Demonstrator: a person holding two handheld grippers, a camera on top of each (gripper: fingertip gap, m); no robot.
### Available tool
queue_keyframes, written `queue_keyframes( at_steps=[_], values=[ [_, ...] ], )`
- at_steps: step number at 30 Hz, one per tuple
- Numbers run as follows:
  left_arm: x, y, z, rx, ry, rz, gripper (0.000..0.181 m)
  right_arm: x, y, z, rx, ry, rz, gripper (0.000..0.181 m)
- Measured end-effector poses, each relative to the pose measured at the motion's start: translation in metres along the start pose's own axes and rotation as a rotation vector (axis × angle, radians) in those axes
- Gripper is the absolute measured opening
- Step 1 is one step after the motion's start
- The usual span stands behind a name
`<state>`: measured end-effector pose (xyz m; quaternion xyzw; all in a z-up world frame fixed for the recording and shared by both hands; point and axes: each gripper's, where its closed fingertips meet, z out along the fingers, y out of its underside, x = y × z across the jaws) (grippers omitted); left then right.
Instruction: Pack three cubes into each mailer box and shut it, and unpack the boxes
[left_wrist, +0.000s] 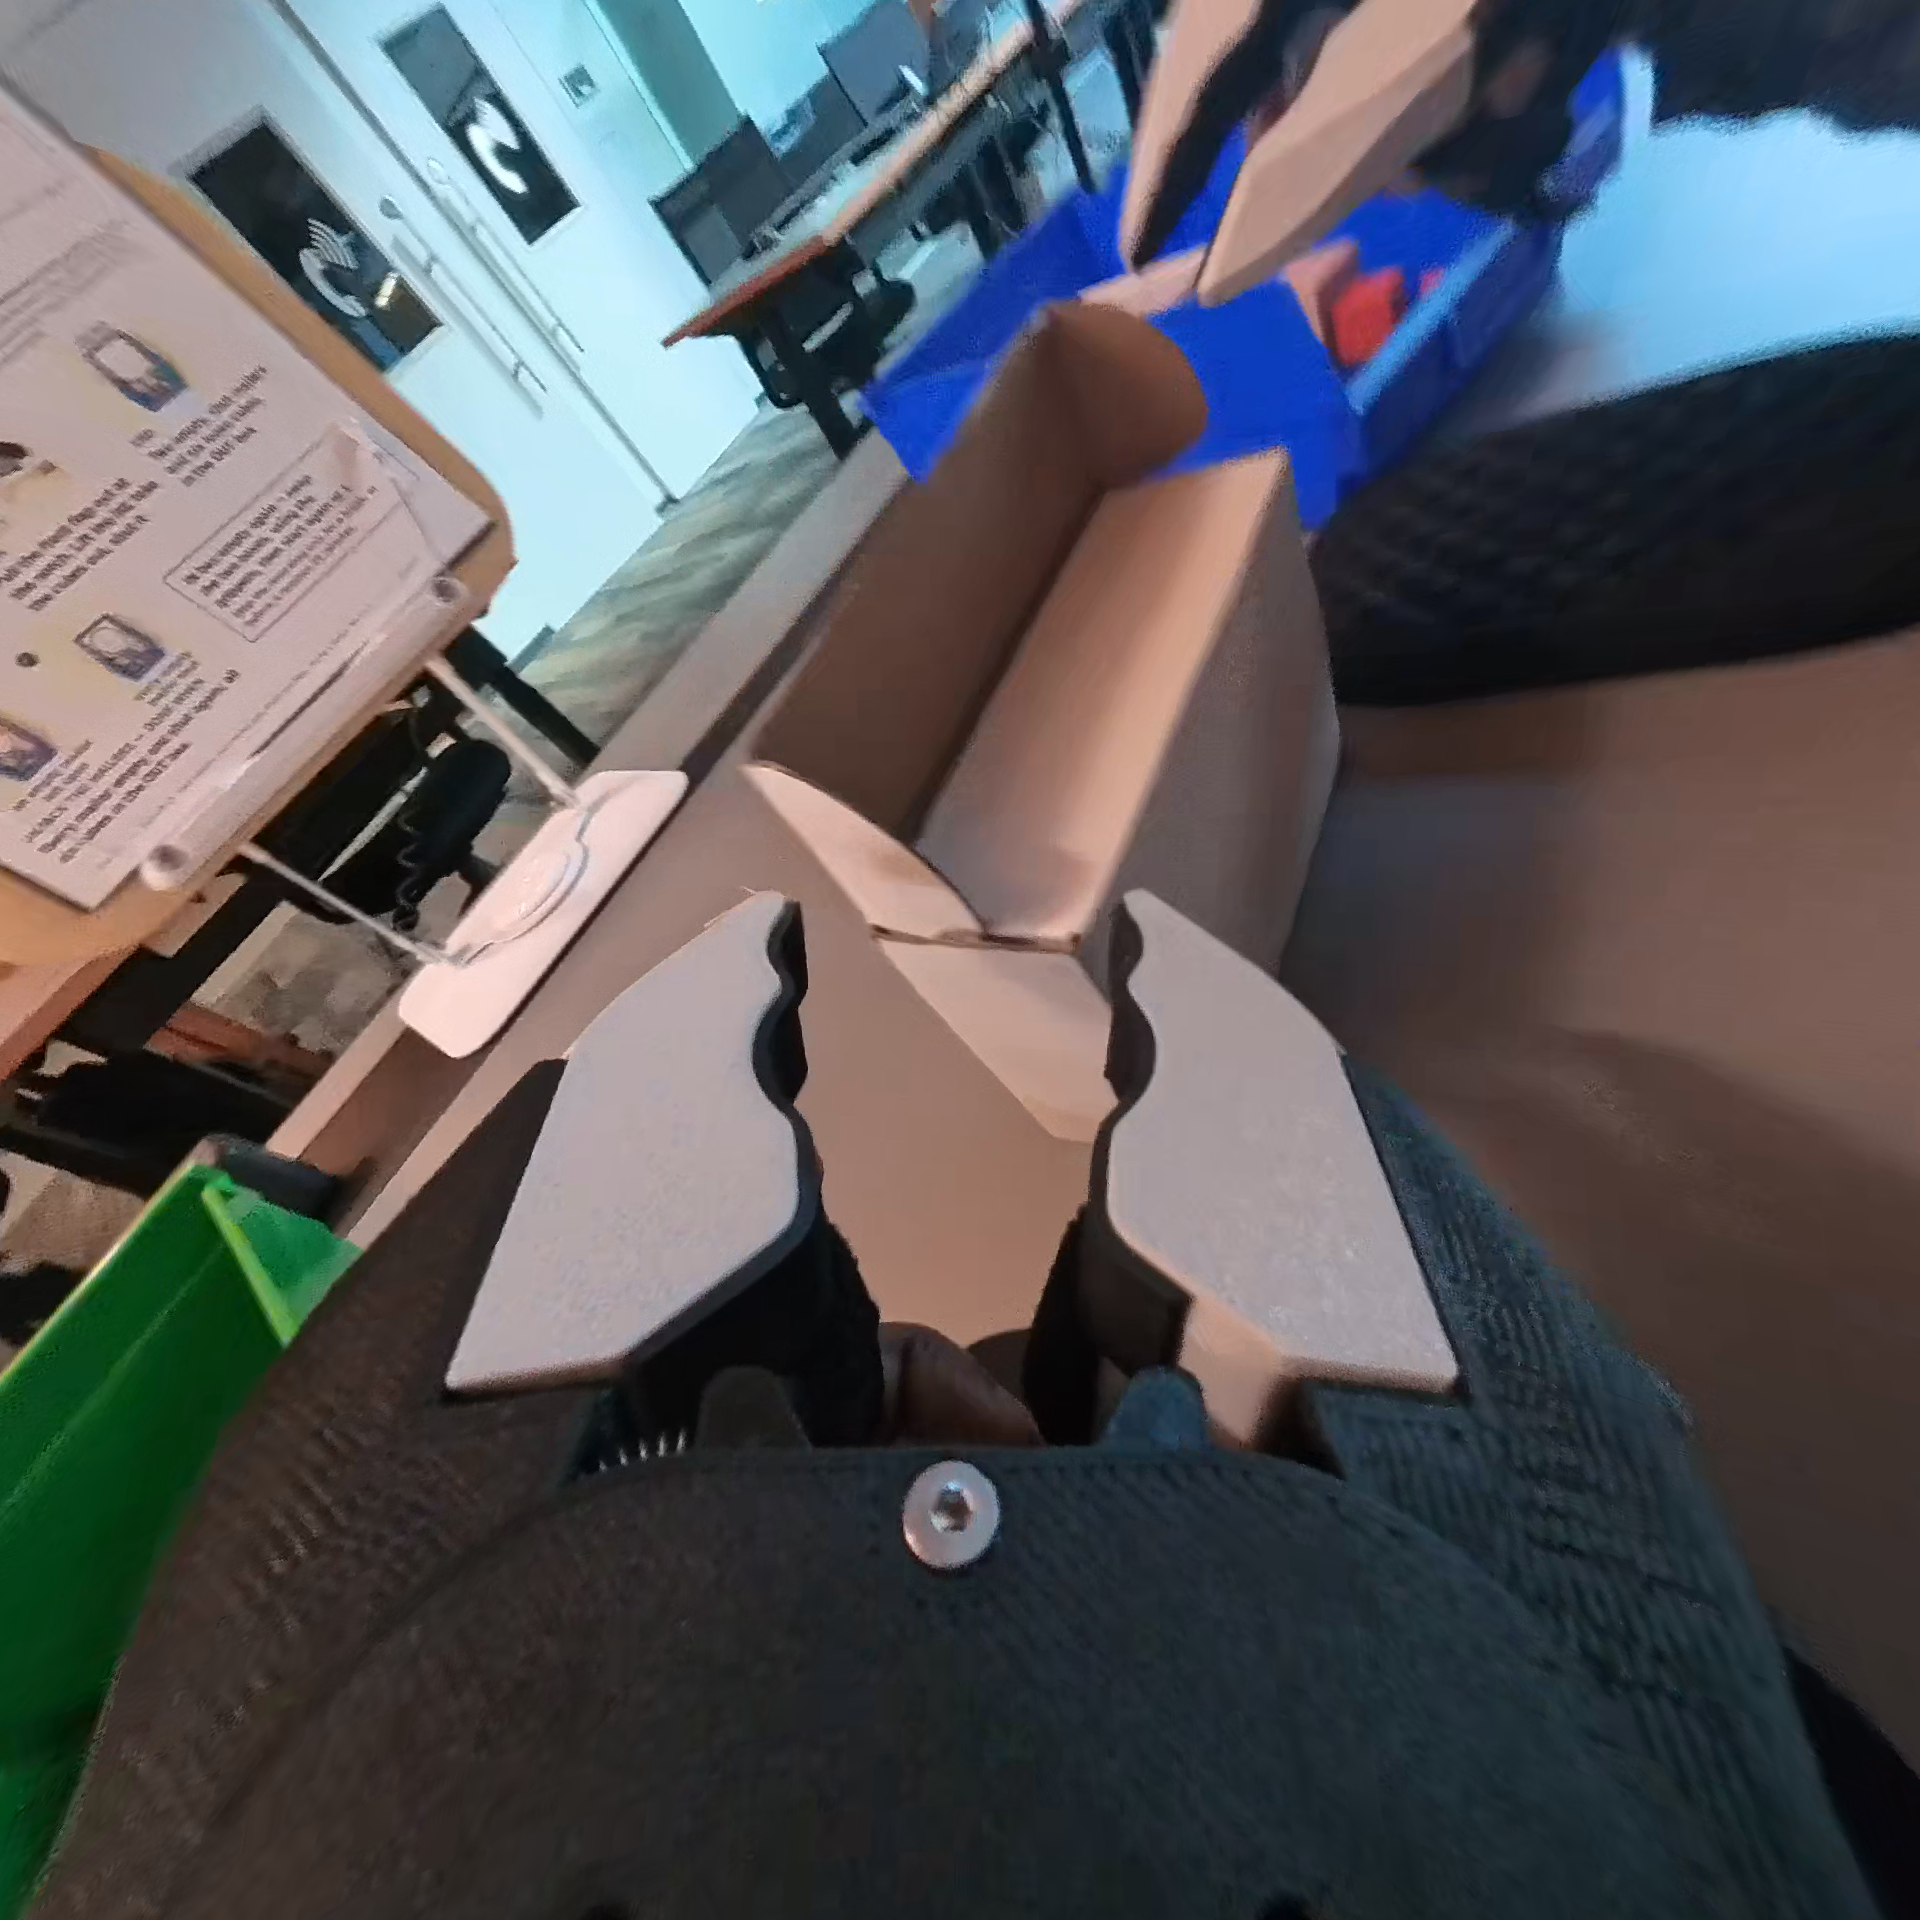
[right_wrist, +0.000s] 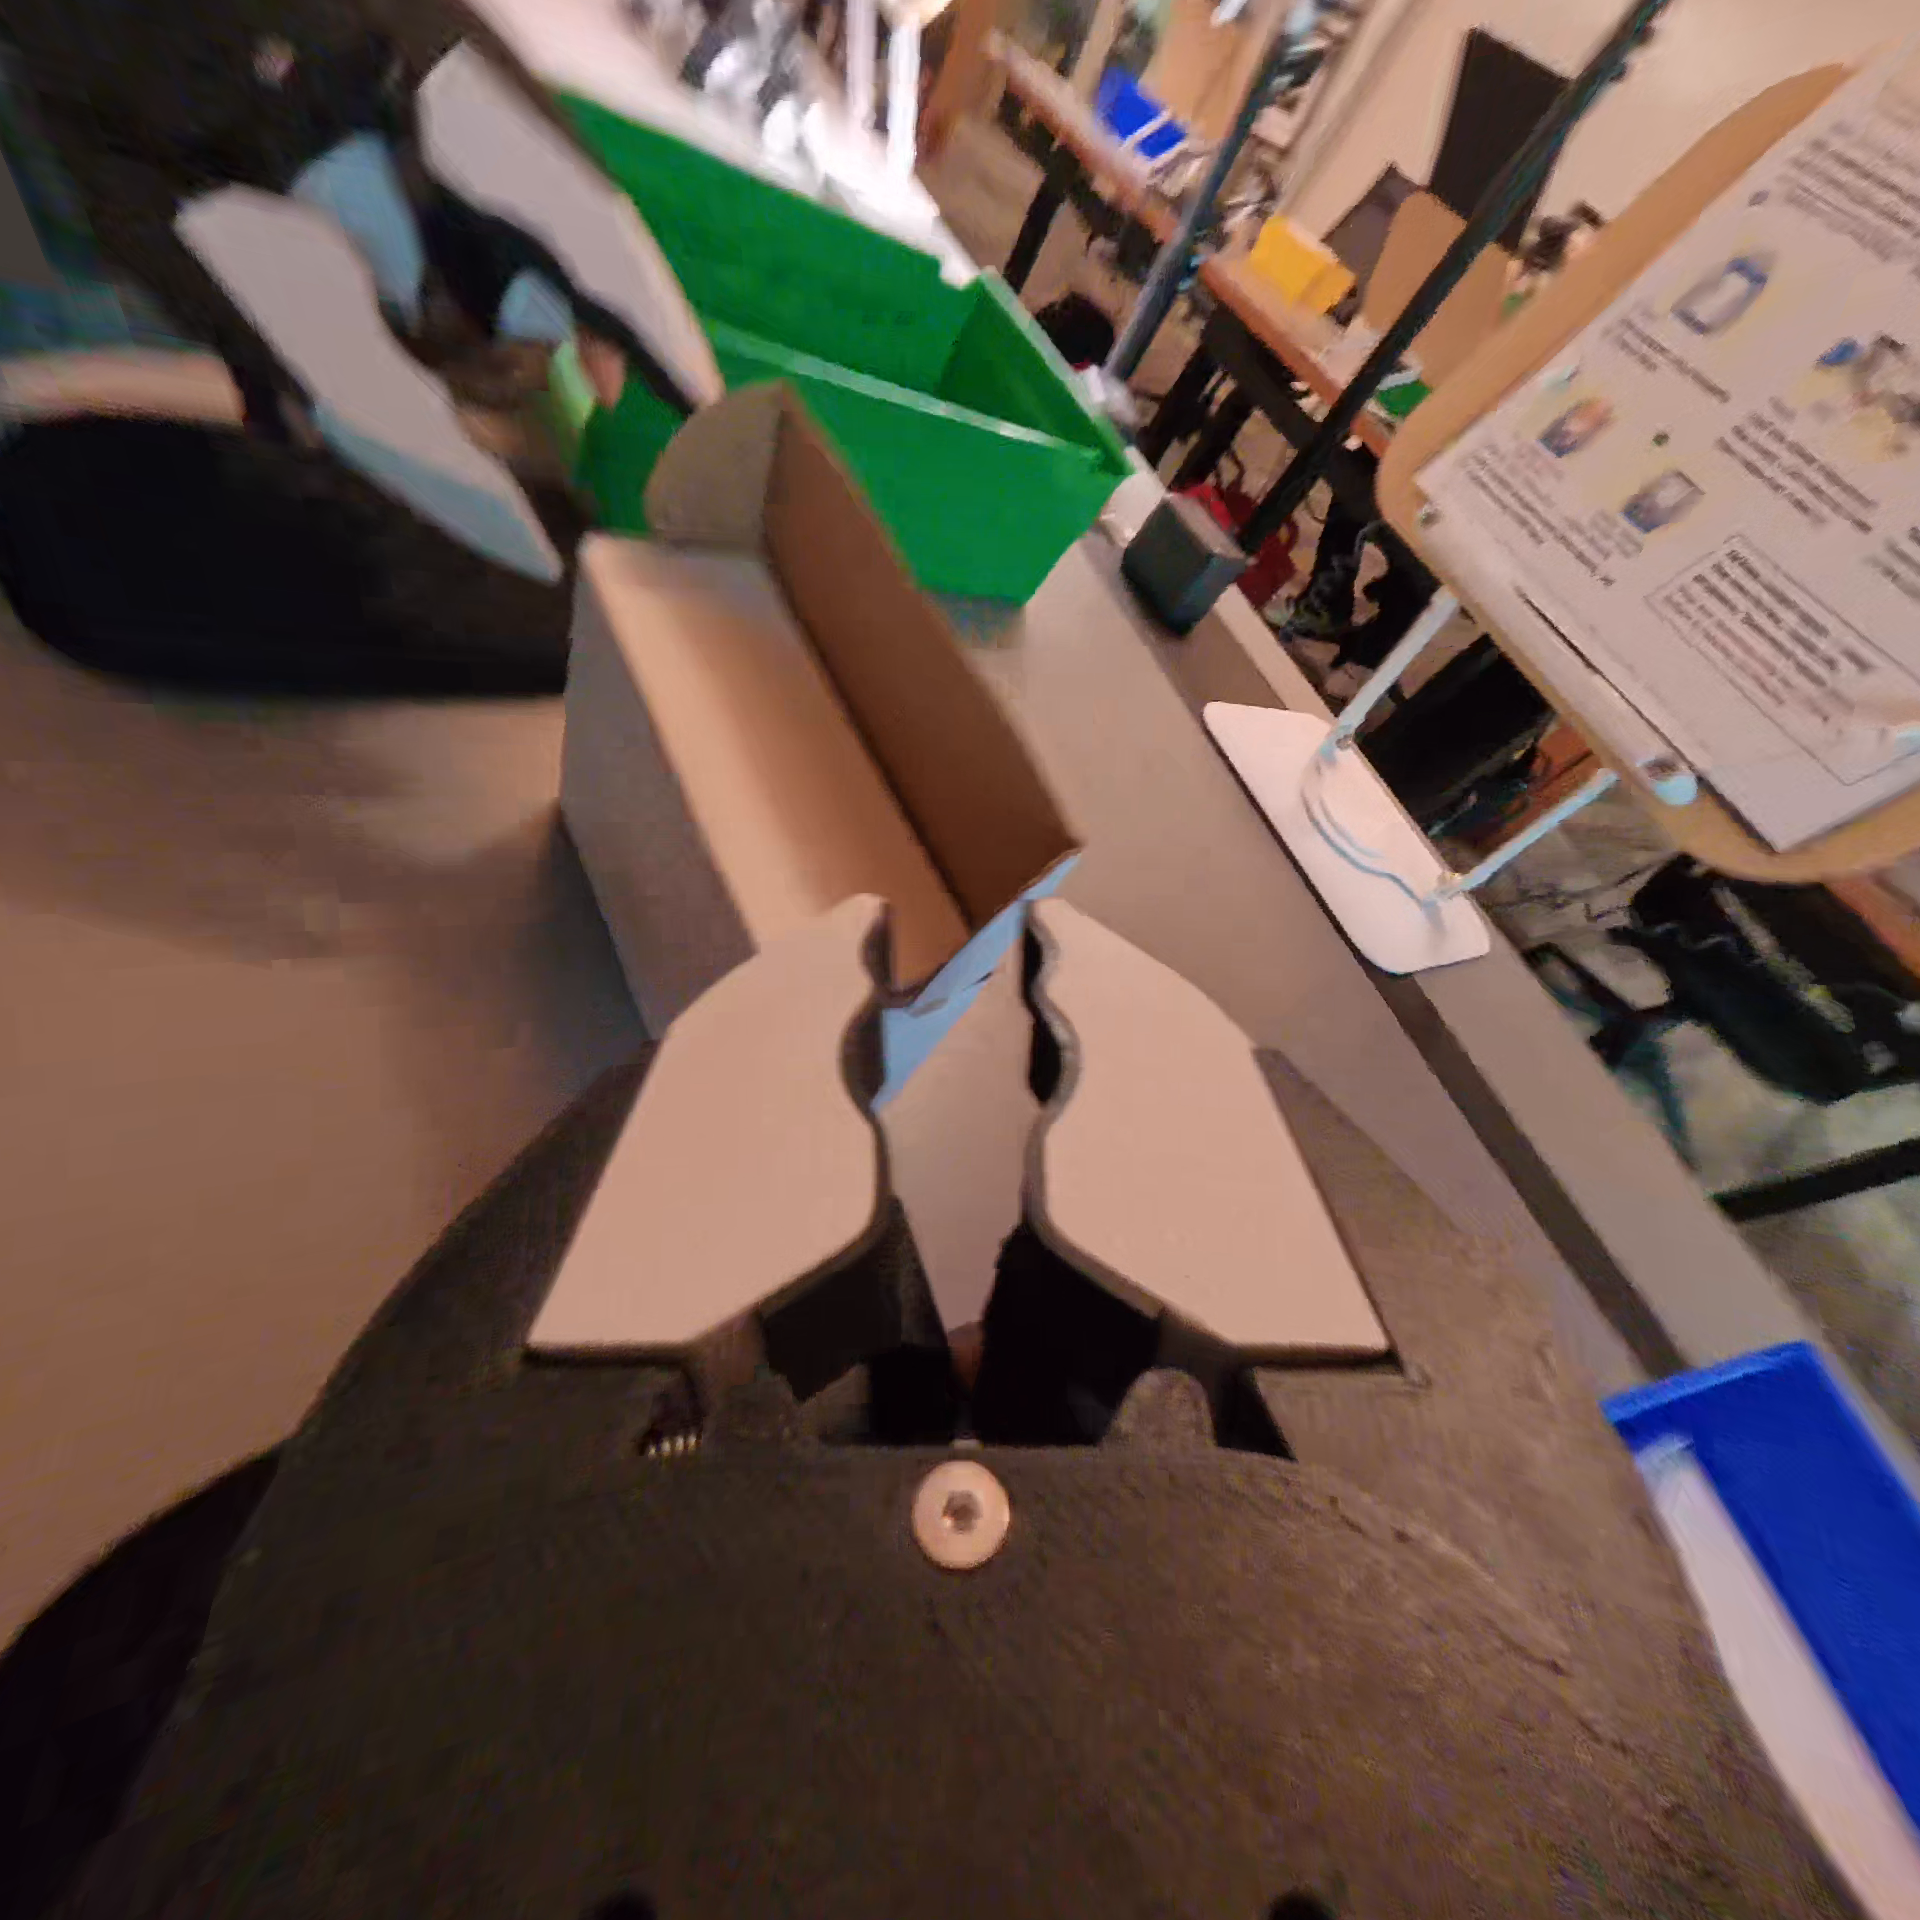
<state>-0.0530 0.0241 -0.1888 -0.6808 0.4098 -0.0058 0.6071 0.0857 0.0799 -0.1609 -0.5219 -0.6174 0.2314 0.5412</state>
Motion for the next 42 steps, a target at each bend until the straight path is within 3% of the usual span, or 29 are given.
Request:
queue_keyframes(
  at_steps=[2, 6, 12, 25, 28, 30, 33, 36, 37, 39, 42],
  values=[
    [-0.015, -0.007, -0.003, 0.026, -0.036, -0.074, 0.047, 0.010, -0.003, 0.000, 0.020, -0.016, 0.155, 0.007],
    [-0.019, -0.019, -0.001, 0.054, 0.010, -0.119, 0.038, 0.009, 0.003, 0.006, -0.033, -0.040, 0.287, 0.006],
    [-0.017, -0.020, 0.005, 0.042, 0.039, -0.108, 0.029, 0.007, 0.004, 0.011, -0.097, -0.013, 0.318, 0.002],
    [-0.014, -0.019, 0.007, 0.052, 0.016, -0.096, 0.026, -0.006, 0.008, 0.014, -0.210, 0.023, 0.360, 0.000],
    [-0.014, -0.020, 0.007, 0.053, 0.010, -0.082, 0.026, -0.013, 0.022, 0.017, -0.276, 0.017, 0.305, 0.002],
    [-0.013, -0.020, 0.006, 0.054, 0.015, -0.075, 0.028, -0.018, 0.018, 0.015, -0.235, -0.020, 0.311, 0.003],
    [-0.015, -0.020, 0.004, 0.055, 0.007, -0.061, 0.032, 0.004, 0.001, 0.003, -0.113, 0.081, 0.301, 0.006],
    [-0.019, -0.022, 0.003, 0.062, -0.006, -0.062, 0.034, 0.015, 0.007, 0.002, -0.148, 0.115, 0.307, 0.033],
    [-0.021, -0.023, 0.003, 0.064, -0.010, -0.064, 0.034, 0.014, 0.014, 0.005, -0.189, 0.114, 0.296, 0.032],
    [-0.022, -0.023, 0.005, 0.065, -0.009, -0.068, 0.032, 0.009, 0.021, 0.012, -0.225, 0.095, 0.282, 0.006],
    [-0.018, -0.022, 0.008, 0.059, 0.011, -0.074, 0.025, 0.007, 0.020, 0.014, -0.226, 0.096, 0.295, 0.003]
  ],
)
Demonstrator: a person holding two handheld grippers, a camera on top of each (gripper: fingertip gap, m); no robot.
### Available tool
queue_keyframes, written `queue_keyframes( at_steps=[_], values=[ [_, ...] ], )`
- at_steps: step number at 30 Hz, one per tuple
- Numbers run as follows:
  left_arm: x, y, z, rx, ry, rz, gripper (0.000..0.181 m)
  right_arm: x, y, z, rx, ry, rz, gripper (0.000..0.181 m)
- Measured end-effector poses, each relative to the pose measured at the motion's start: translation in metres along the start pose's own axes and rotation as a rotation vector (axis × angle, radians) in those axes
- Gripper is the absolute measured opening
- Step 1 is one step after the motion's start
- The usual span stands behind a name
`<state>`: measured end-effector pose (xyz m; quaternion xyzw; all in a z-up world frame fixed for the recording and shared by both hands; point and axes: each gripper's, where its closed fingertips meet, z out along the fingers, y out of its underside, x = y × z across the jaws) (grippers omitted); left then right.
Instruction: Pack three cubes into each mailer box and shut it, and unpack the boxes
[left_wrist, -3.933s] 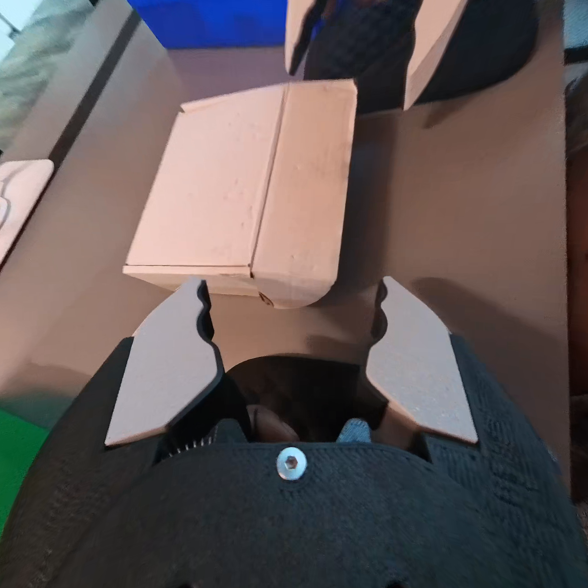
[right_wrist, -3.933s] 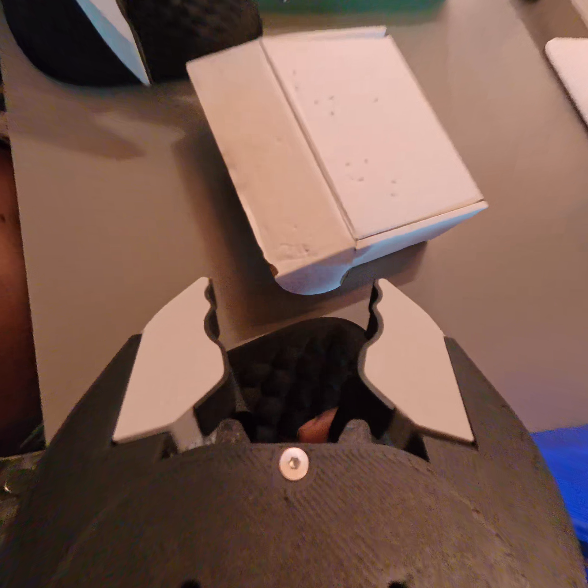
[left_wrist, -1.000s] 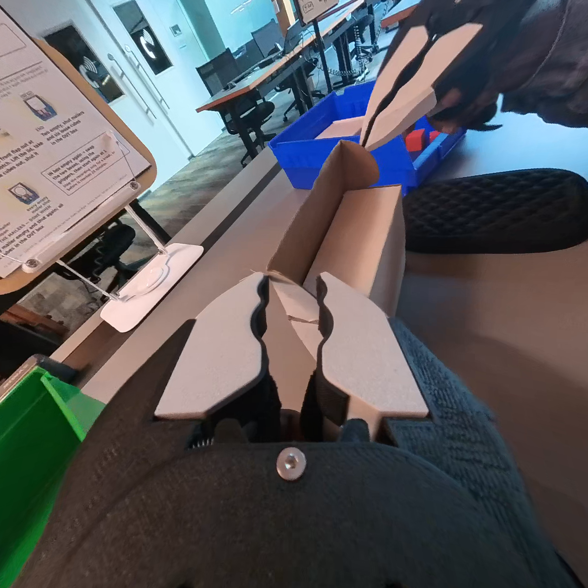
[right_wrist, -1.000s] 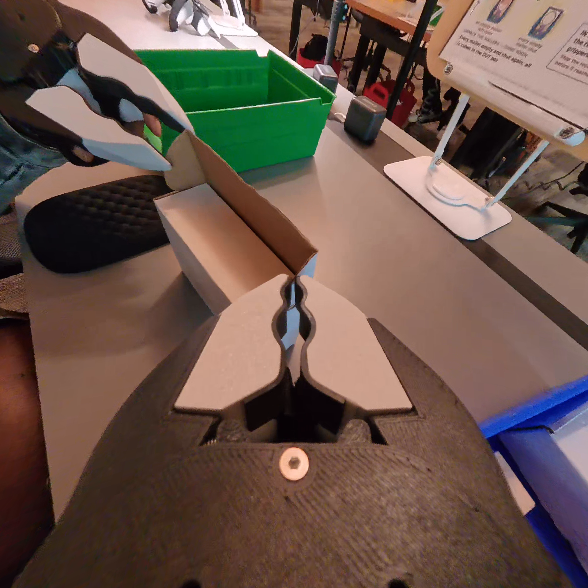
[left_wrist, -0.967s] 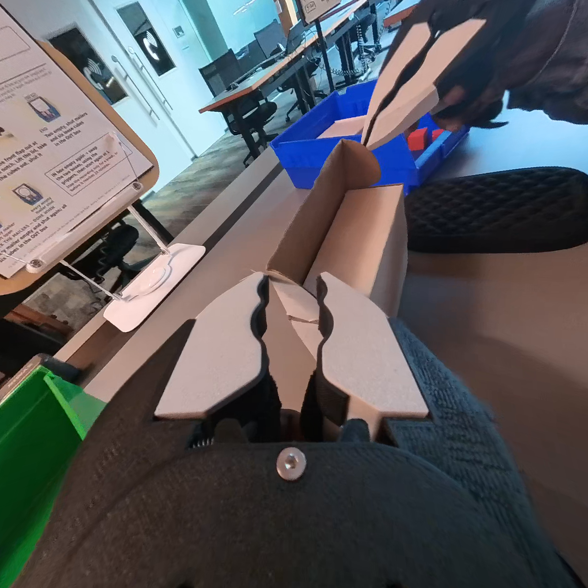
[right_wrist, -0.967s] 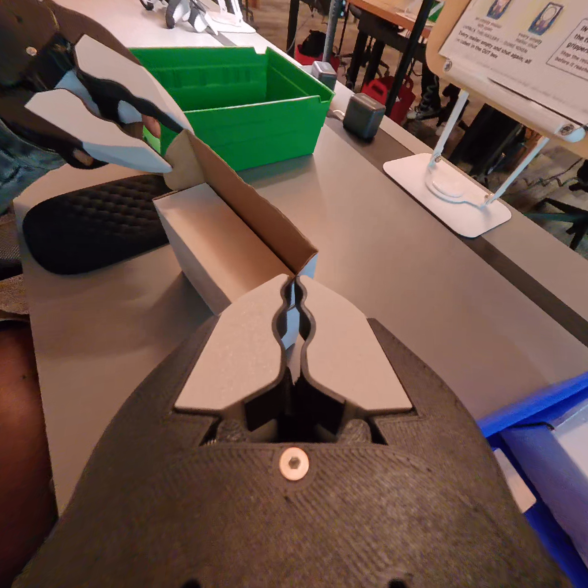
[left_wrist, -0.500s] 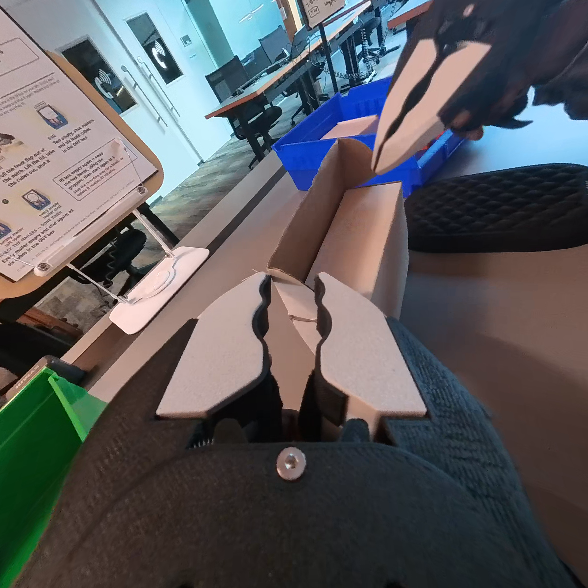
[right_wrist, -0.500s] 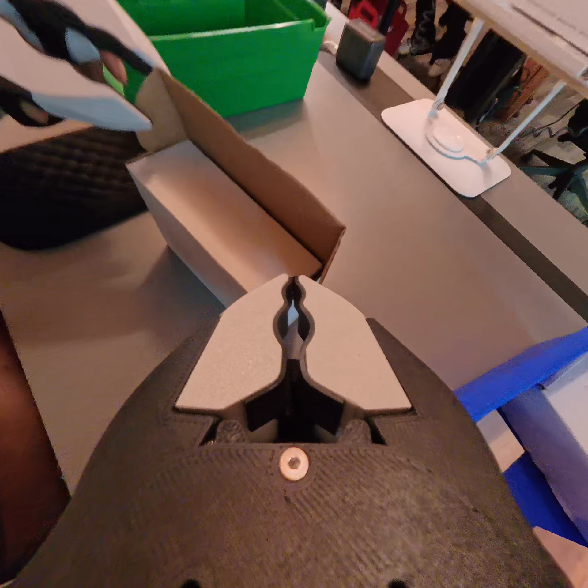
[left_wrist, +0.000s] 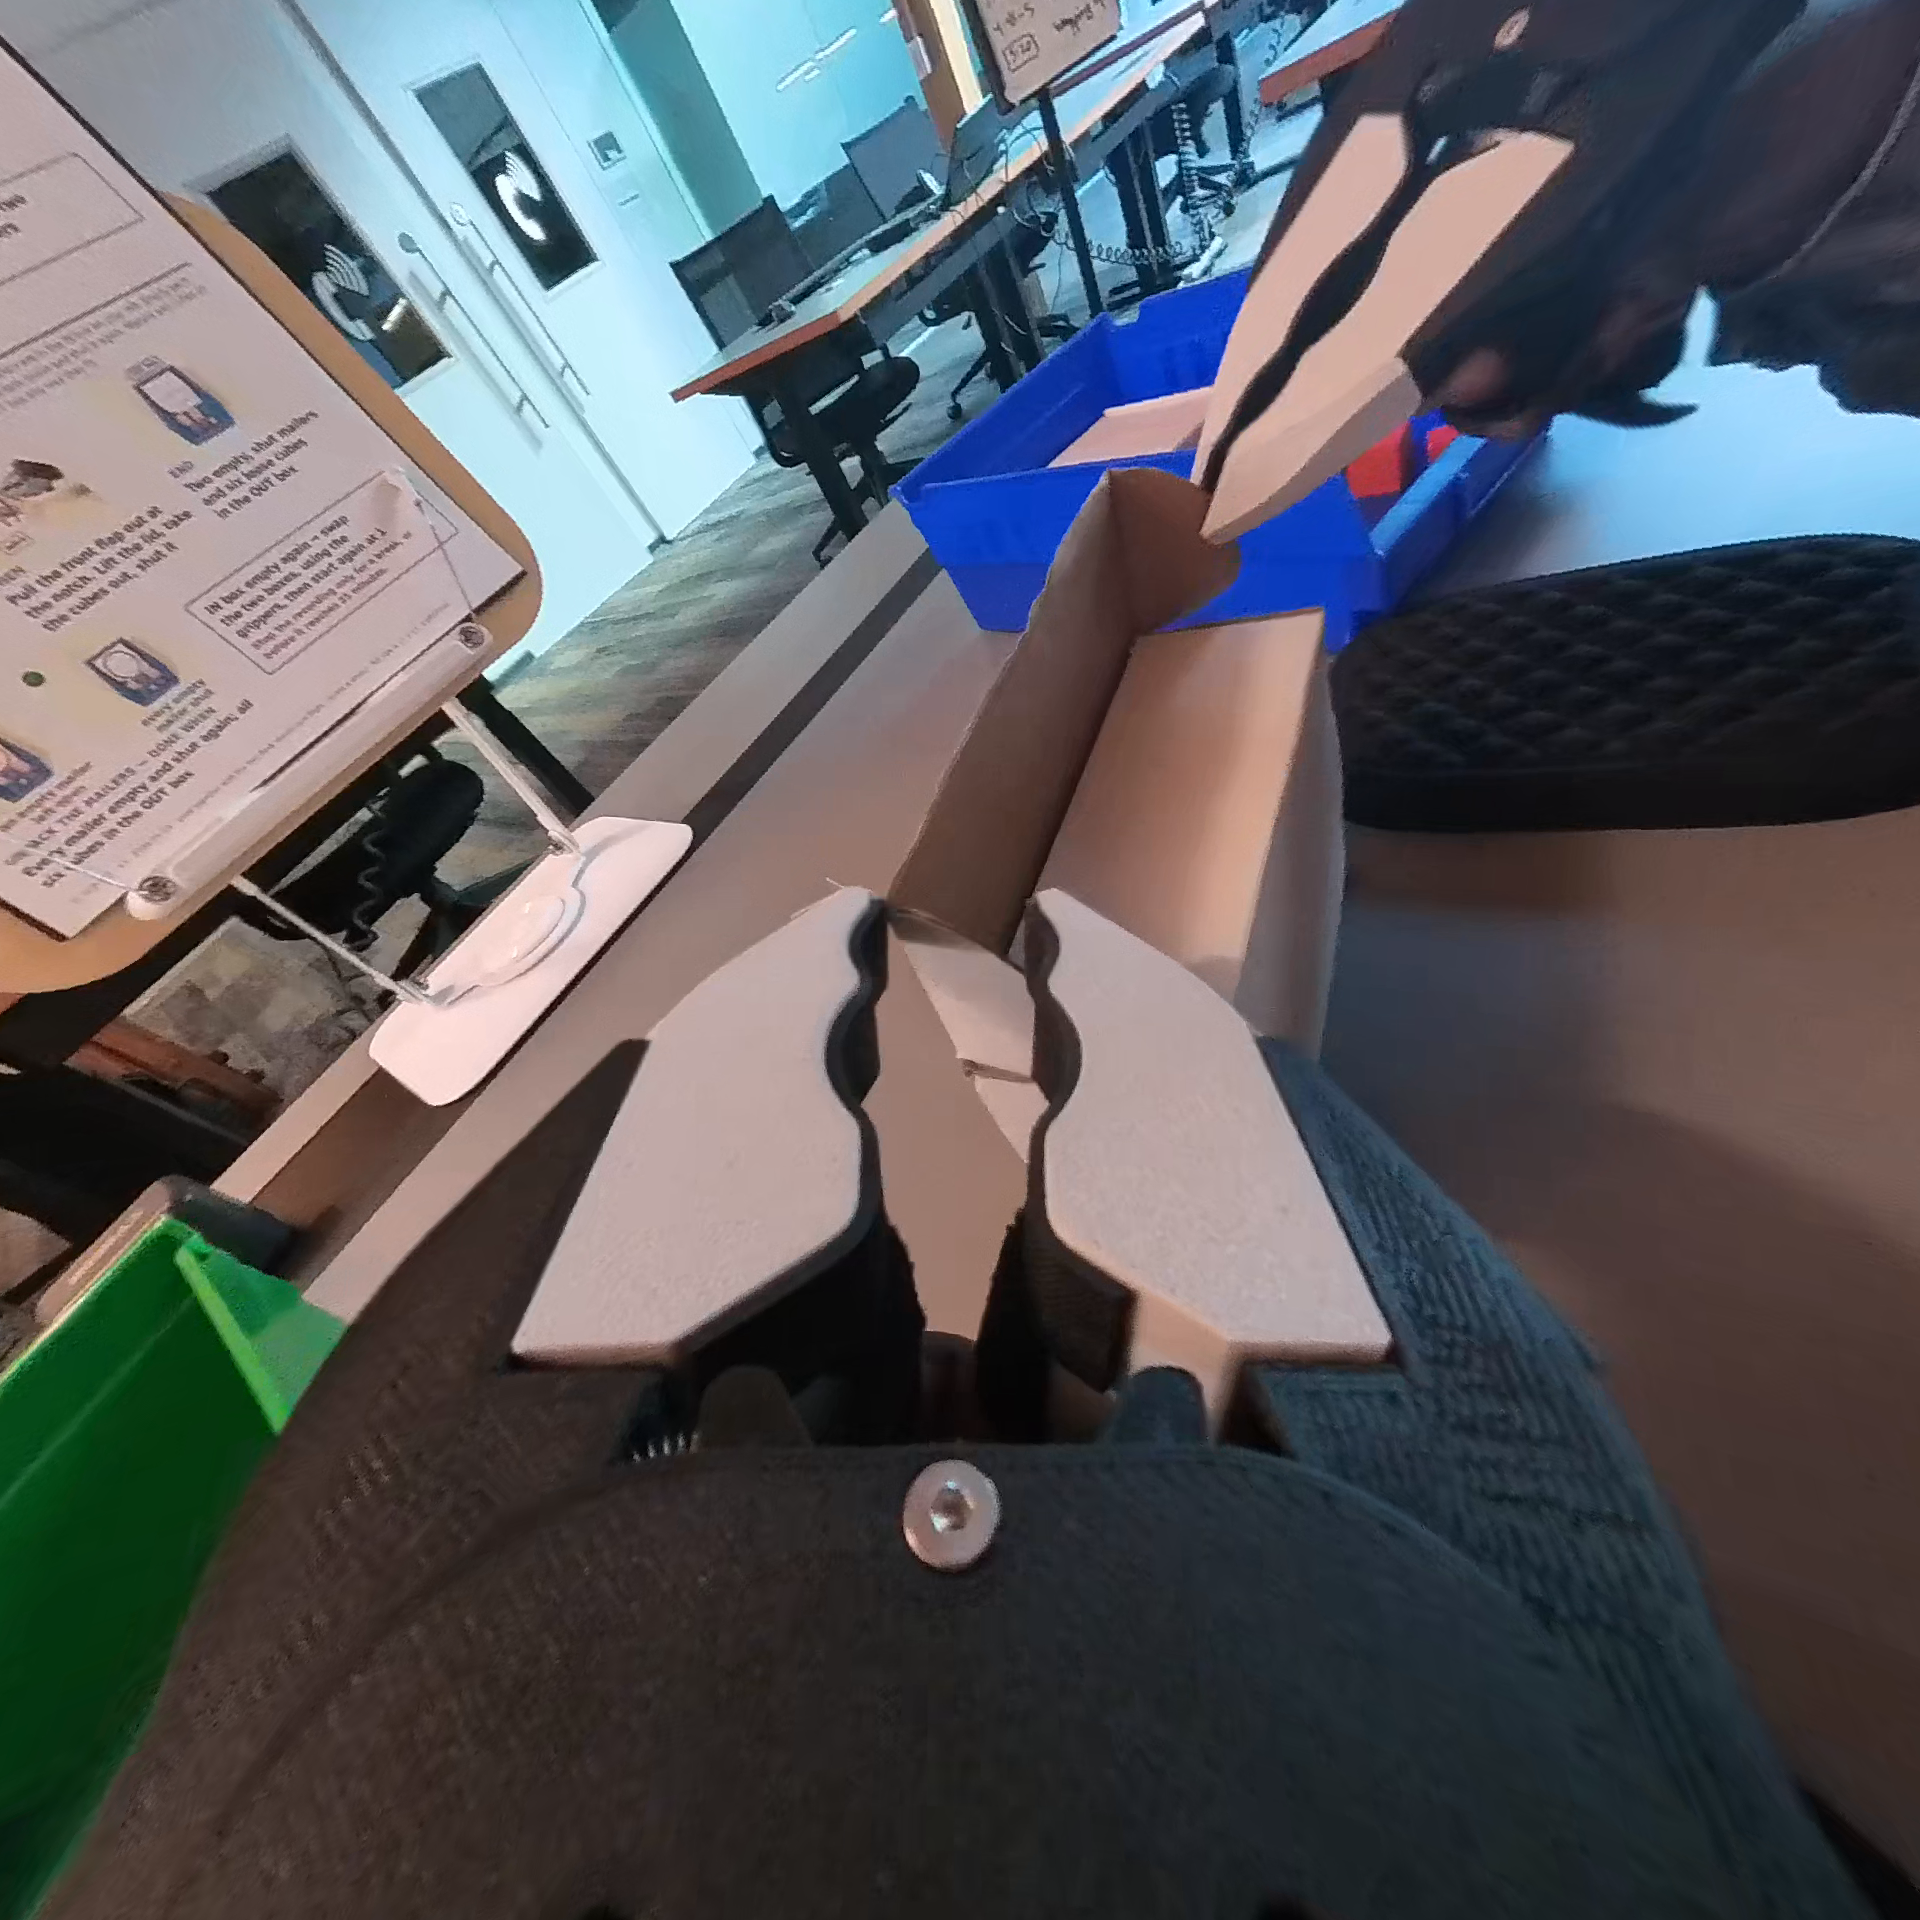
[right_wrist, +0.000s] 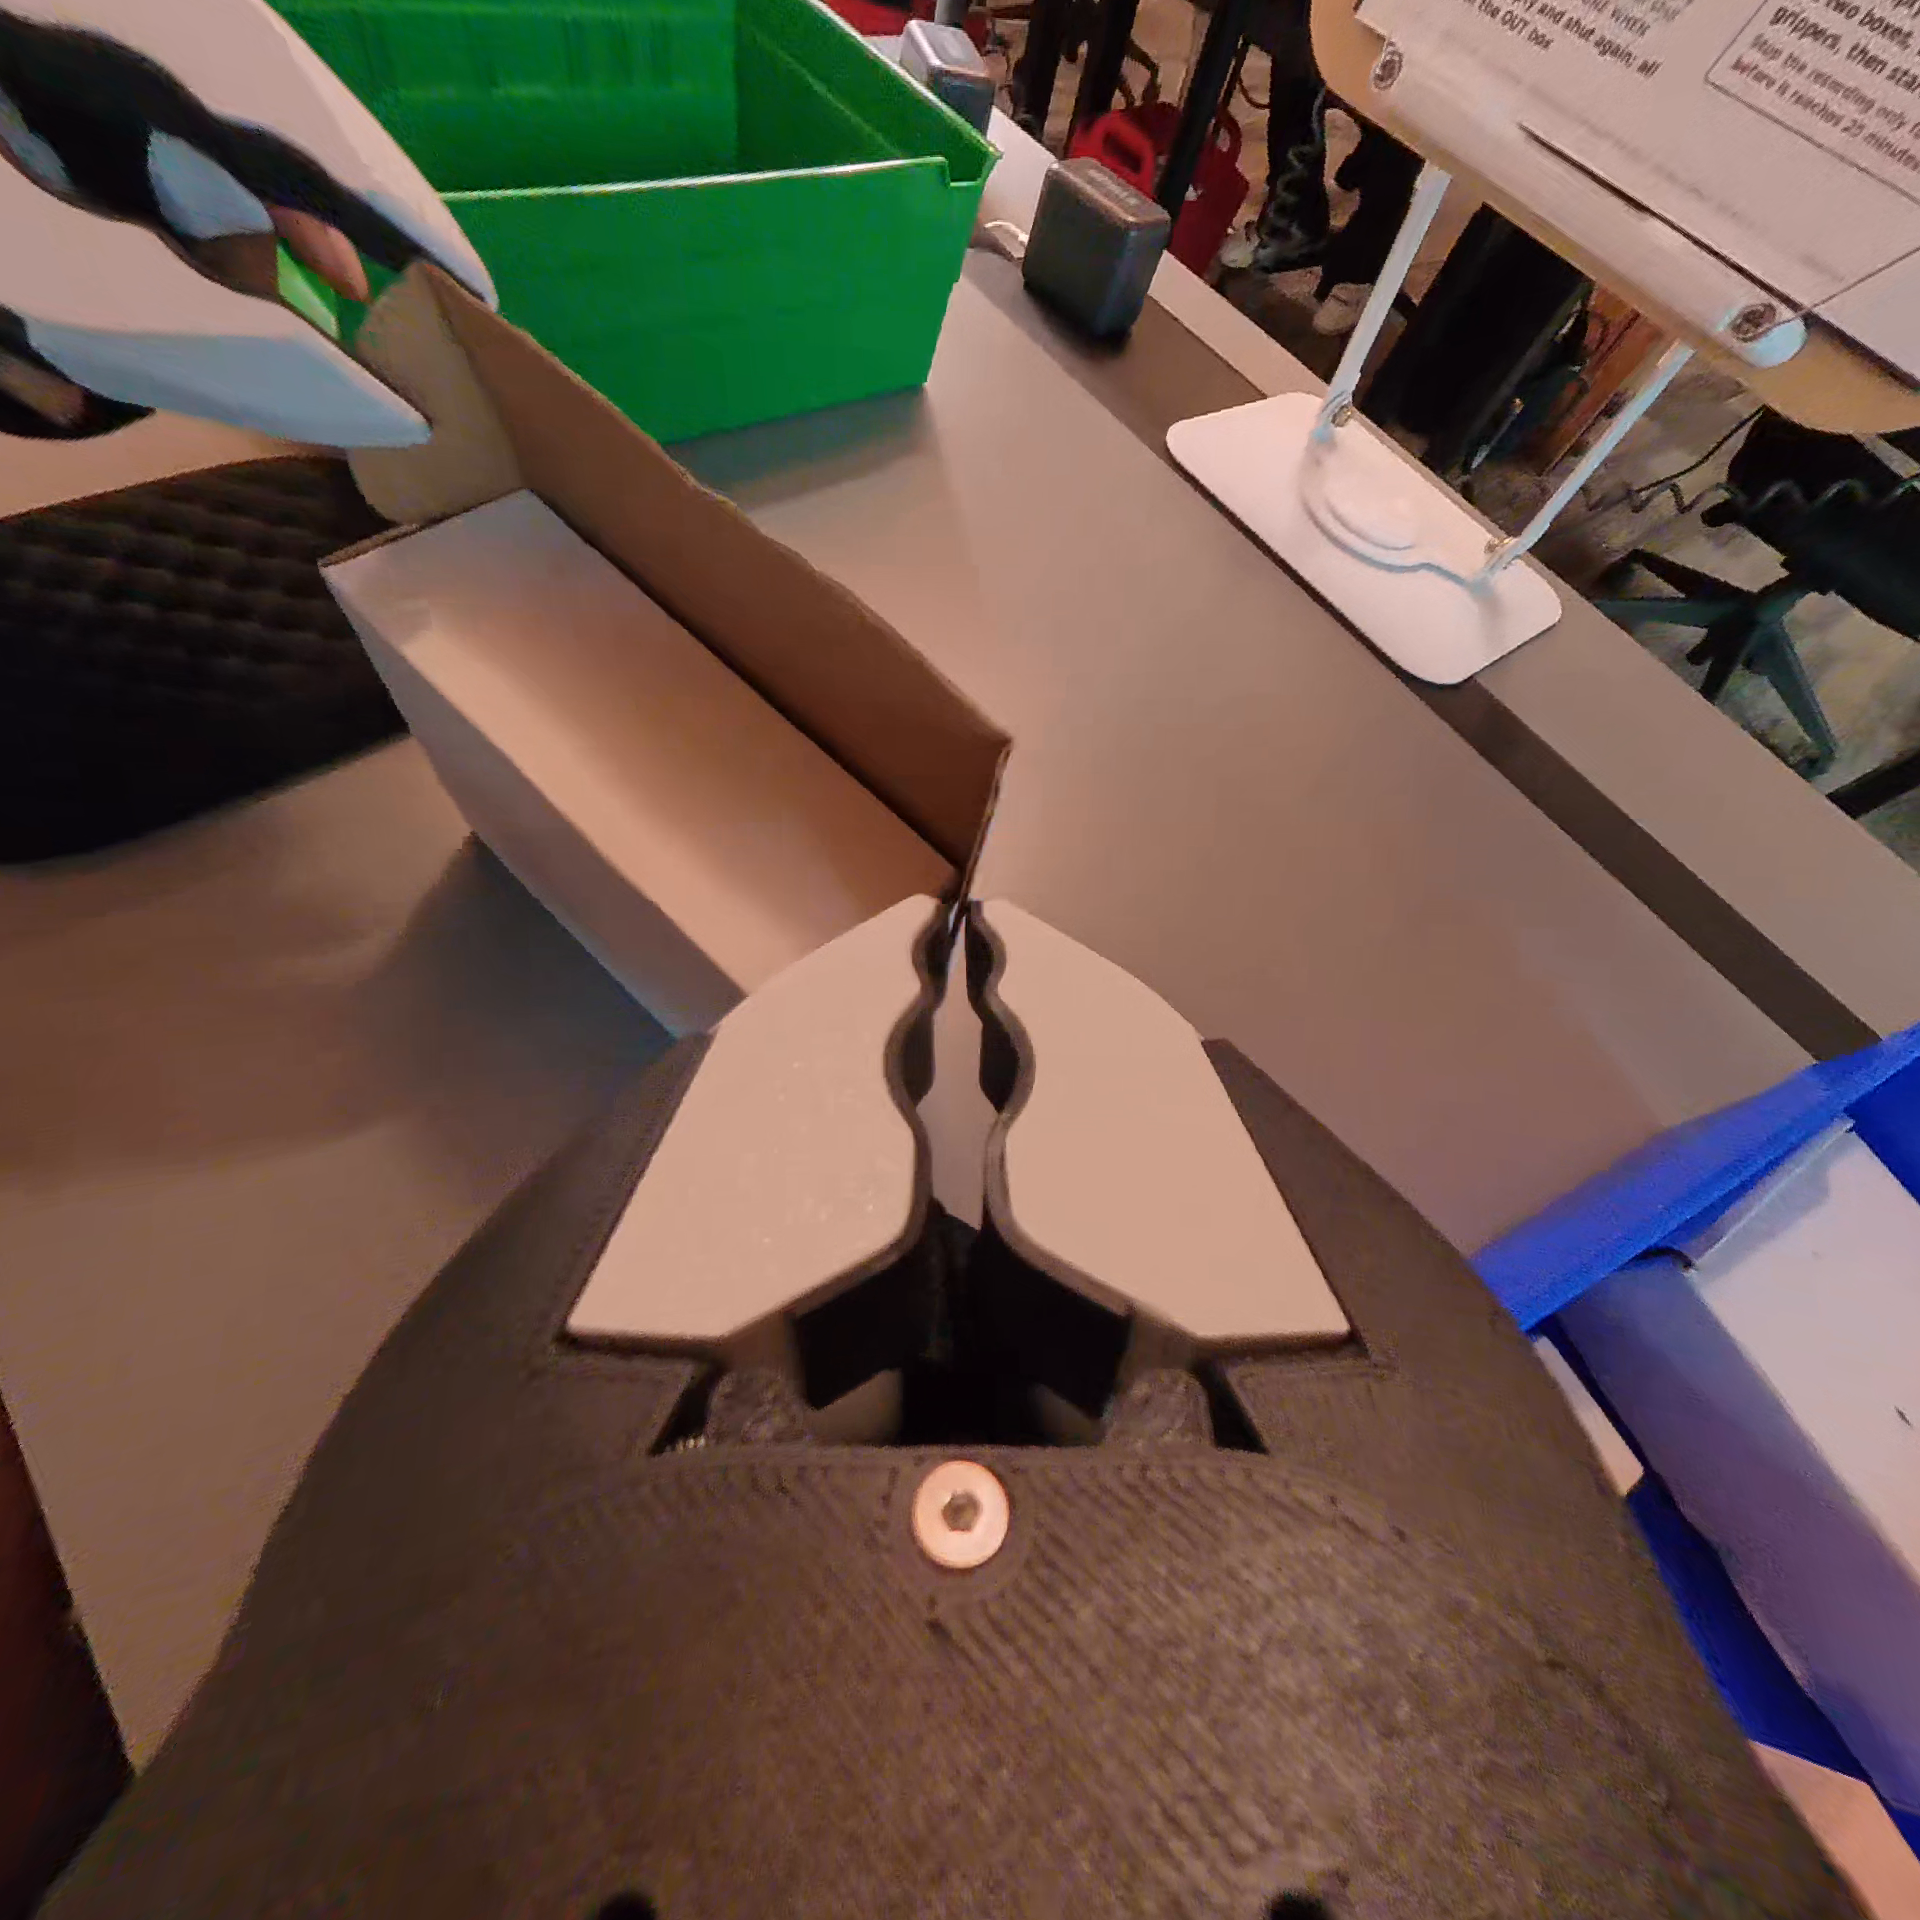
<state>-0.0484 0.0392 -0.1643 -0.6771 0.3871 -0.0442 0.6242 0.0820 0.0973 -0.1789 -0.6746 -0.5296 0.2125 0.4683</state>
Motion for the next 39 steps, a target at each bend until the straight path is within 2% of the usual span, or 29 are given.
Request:
queue_keyframes(
  at_steps=[9, 34, 39],
  values=[
    [0.002, -0.001, -0.002, 0.025, -0.001, -0.032, 0.024, -0.010, -0.003, 0.001, -0.033, -0.026, 0.185, 0.004],
    [0.009, 0.001, -0.001, 0.025, 0.014, -0.029, 0.025, -0.011, -0.001, 0.006, -0.130, 0.138, 0.365, 0.003],
    [0.010, 0.001, -0.001, 0.023, 0.014, -0.022, 0.025, -0.012, -0.002, 0.008, -0.141, 0.131, 0.385, 0.004]
  ],
)
